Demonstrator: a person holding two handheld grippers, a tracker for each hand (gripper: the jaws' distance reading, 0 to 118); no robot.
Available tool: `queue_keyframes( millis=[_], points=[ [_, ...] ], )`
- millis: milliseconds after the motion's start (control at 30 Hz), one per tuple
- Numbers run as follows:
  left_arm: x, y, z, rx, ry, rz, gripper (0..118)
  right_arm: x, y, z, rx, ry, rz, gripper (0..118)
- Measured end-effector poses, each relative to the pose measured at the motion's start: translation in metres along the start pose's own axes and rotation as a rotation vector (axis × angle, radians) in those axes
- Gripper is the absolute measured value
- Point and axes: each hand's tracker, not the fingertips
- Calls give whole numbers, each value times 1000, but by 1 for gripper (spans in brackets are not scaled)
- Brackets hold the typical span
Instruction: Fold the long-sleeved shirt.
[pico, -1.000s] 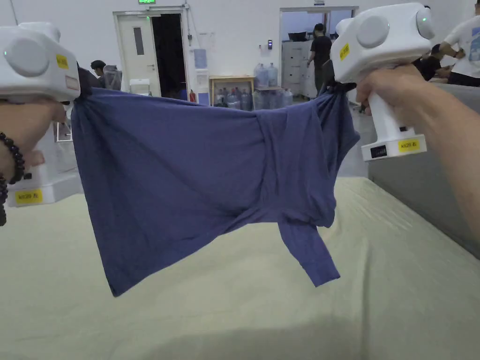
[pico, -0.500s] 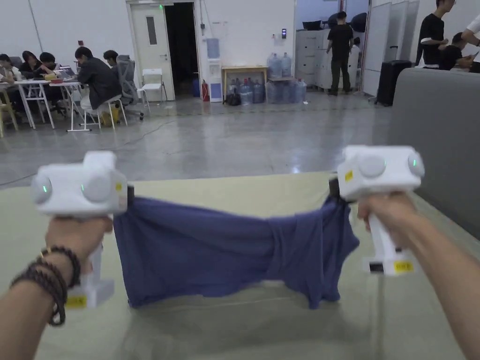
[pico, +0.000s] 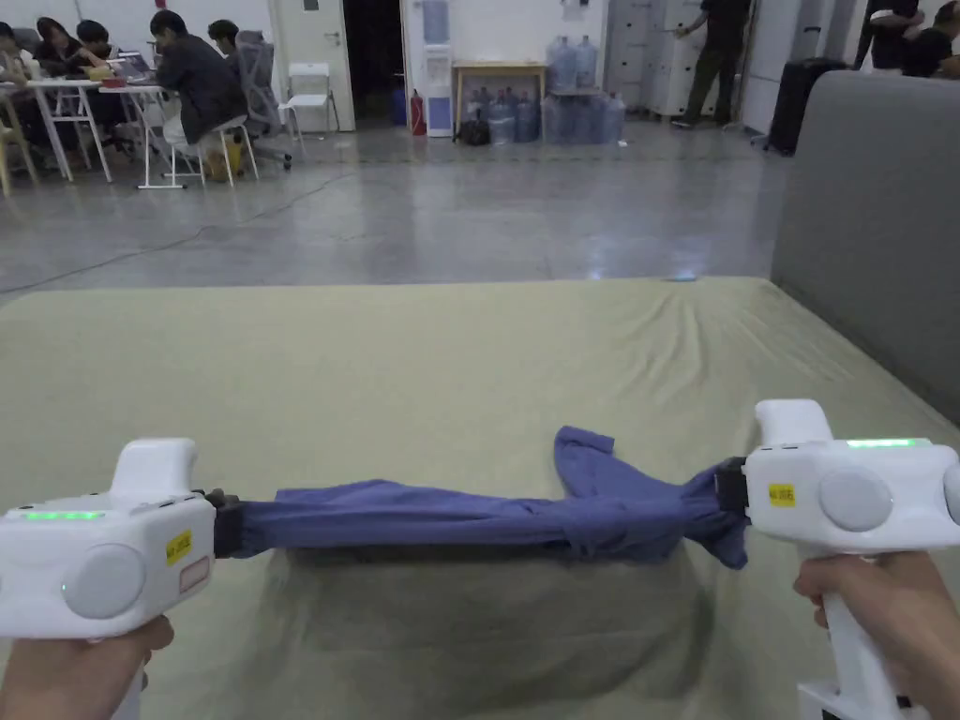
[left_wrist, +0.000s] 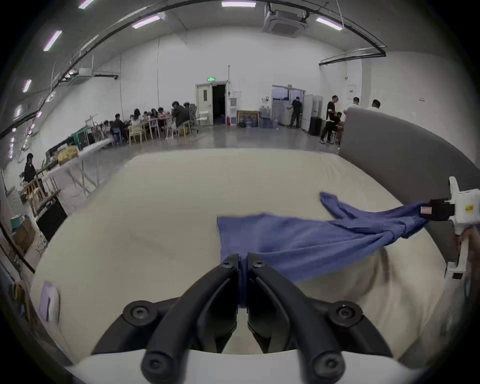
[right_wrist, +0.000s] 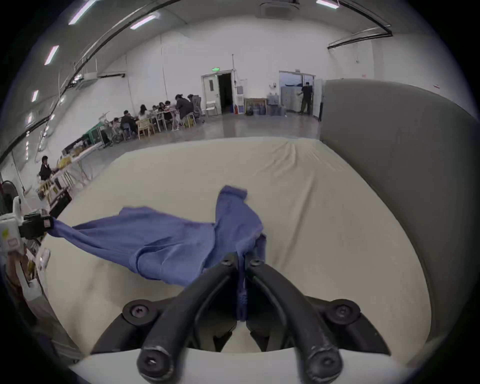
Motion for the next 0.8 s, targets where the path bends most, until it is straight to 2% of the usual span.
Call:
queue_keyframes(
  millis=[100, 300, 367, 500, 567, 600, 633, 667, 700, 733, 767, 800],
  points=[
    [-3, -56, 35, -36, -14, 17, 0, -9, -74, 41, -47, 14, 6, 0],
    [-4, -161, 73, -195, -25, -12, 0, -21, -201, 69, -256, -30, 110, 0],
    [-6, -183, 73, -243, -47, 1, 0, -24, -222, 72, -294, -13, 93, 1],
    [-10, -202, 69, -227, -17, -25, 0, -25, -231, 64, -302, -34, 83, 1],
    [-18, -204, 64, -224, -21, 12, 0, -26, -232, 57, -317, -41, 88, 1],
    [-20, -203, 64, -214, -31, 36, 2, -27, -231, 56, -322, -43, 88, 5],
    [-21, -200, 65, -208, -31, 39, 35, -32, -227, 67, -321, -45, 88, 25],
    [-20, -196, 68, -205, -27, 37, 80, -31, -222, 75, -302, -32, 75, 58],
    [-18, -192, 70, -202, 0, 31, 112, -31, -218, 83, -269, -29, 51, 91],
    [-19, -186, 72, -207, 1, 34, 117, -31, -212, 92, -231, -40, 32, 107],
    [-22, -180, 76, -197, -7, 39, 117, -23, -205, 99, -185, -51, 28, 107],
    [-23, -171, 83, -114, -54, 58, 117, -21, -199, 110, -130, -49, 18, 107]
  ],
)
